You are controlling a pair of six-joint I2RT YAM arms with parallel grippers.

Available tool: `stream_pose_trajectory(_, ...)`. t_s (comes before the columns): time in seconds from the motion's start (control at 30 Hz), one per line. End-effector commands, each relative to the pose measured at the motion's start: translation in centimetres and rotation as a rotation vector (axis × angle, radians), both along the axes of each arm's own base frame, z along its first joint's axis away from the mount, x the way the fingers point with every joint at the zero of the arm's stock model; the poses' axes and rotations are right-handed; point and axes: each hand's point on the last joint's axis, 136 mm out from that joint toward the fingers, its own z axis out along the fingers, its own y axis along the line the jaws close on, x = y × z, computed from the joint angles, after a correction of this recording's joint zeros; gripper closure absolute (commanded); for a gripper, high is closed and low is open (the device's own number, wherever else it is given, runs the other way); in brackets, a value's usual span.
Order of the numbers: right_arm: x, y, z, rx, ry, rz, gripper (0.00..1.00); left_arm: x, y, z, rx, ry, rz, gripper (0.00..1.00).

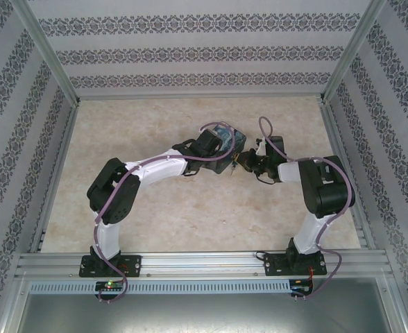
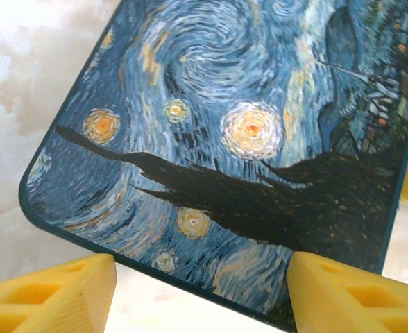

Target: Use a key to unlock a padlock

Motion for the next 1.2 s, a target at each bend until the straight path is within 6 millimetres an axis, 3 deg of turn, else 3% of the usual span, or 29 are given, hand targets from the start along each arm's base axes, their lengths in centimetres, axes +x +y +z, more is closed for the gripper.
stream_pose_trajectory(0.0, 3.7, -1.6, 2.6, 0.047, -0.091, -0.083, 1.0, -9.0, 6.0, -11.0, 0.317, 0.413, -0.083, 0.34)
stream_pose_trajectory(0.4, 3.6, -2.8, 2.1, 0.041, -0.072, -0.08, 1.0, -9.0, 5.8, -11.2, 0.317, 0.425, -0.09, 0.34)
stream_pose_trajectory(0.87, 6.8, -4.4, 3.2, -0.073, -0.038, -0.023, 1.0, -9.2, 5.8, -11.3, 0.322, 0.441, -0.099, 0.35)
stream_pose_trajectory(1.03, 6.1, -4.7, 3.3, -0.089, -0.037, -0.027, 1.0, -9.2, 5.7, -11.1, 0.319, 0.439, -0.097, 0.35)
stream_pose_trajectory(1.17, 4.2, -4.9, 3.4, -0.098, -0.032, -0.035, 1.0, -9.1, 5.6, -10.7, 0.316, 0.432, -0.101, 0.33)
